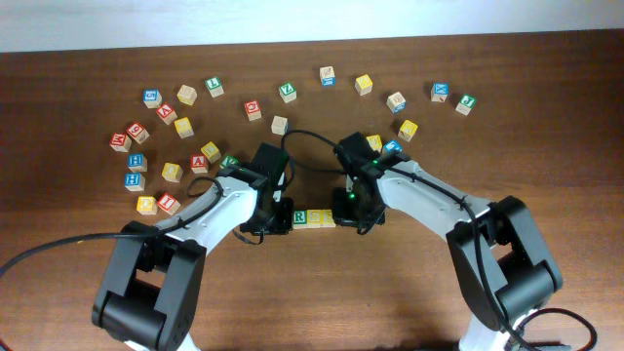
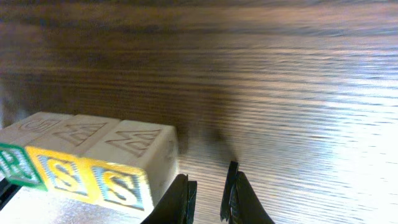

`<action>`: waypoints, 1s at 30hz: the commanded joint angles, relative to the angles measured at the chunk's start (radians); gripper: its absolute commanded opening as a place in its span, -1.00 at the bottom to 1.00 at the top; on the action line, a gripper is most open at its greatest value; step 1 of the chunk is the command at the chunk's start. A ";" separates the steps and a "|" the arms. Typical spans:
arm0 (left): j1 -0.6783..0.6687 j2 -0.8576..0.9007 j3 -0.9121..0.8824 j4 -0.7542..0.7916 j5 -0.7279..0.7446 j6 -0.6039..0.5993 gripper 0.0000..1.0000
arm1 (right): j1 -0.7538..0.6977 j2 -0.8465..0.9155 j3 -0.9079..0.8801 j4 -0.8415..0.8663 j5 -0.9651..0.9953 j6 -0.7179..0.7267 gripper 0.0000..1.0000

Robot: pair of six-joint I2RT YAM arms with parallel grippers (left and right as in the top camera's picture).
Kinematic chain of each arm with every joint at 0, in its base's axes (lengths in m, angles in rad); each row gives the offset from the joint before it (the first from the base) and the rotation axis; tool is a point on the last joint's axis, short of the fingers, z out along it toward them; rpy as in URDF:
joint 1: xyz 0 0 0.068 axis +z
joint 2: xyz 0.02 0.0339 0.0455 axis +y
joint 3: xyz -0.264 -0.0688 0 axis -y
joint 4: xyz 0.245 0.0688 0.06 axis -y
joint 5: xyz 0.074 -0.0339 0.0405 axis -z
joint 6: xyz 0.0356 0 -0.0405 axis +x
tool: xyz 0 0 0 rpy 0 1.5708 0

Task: Spell out RSS
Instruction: 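Lift both grippers up and away from the RSS row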

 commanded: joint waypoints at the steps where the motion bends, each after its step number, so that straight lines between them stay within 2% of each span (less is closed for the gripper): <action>1: 0.006 0.011 -0.010 -0.010 -0.048 0.005 -0.42 | -0.024 0.008 0.021 -0.015 -0.008 -0.028 -0.78; 6: 0.014 0.000 0.032 -0.066 -0.061 0.005 -0.49 | -0.027 -0.036 0.026 -0.040 0.026 -0.039 -0.78; 13: 0.089 -0.126 0.090 -0.184 -0.115 0.005 -0.49 | -0.084 -0.158 0.101 -0.216 0.095 -0.093 -0.76; 15: 0.110 -0.181 0.093 -0.203 -0.115 0.005 -0.46 | -0.104 -0.206 0.115 -0.255 0.097 -0.116 -0.72; 17: 0.136 -0.265 0.093 -0.232 -0.116 0.005 -0.25 | -0.120 -0.276 0.118 -0.293 0.105 -0.126 -0.65; 18: 0.146 -0.301 0.093 -0.245 -0.116 0.005 0.04 | -0.126 -0.319 0.118 -0.315 0.114 -0.127 -0.55; 19: 0.161 -0.352 0.093 -0.266 -0.116 0.005 0.57 | -0.129 -0.396 0.118 -0.358 0.137 -0.126 -0.29; 20: 0.165 -0.373 0.093 -0.274 -0.116 0.006 0.87 | -0.129 -0.435 0.118 -0.383 0.153 -0.126 -0.17; 21: 0.168 -0.390 0.093 -0.281 -0.116 0.006 0.99 | -0.129 -0.482 0.118 -0.415 0.171 -0.126 -0.03; 22: 0.169 -0.404 0.093 -0.289 -0.117 0.006 0.99 | -0.129 -0.521 0.118 -0.442 0.186 -0.126 0.07; 24: 0.168 -0.418 0.093 -0.299 -0.131 0.006 0.98 | -0.129 -0.619 0.117 -0.513 0.223 -0.125 0.40; 25: 0.168 -0.418 0.093 -0.302 -0.138 0.006 0.98 | -0.129 -0.660 0.117 -0.542 0.233 -0.125 0.73; 26: 0.168 -0.417 0.093 -0.302 -0.142 0.006 0.98 | -0.129 -0.698 0.117 -0.570 0.241 -0.125 0.87; 30: 0.168 -0.417 0.092 -0.301 -0.140 0.005 0.98 | -0.129 -0.875 0.083 -0.641 0.244 -0.125 0.93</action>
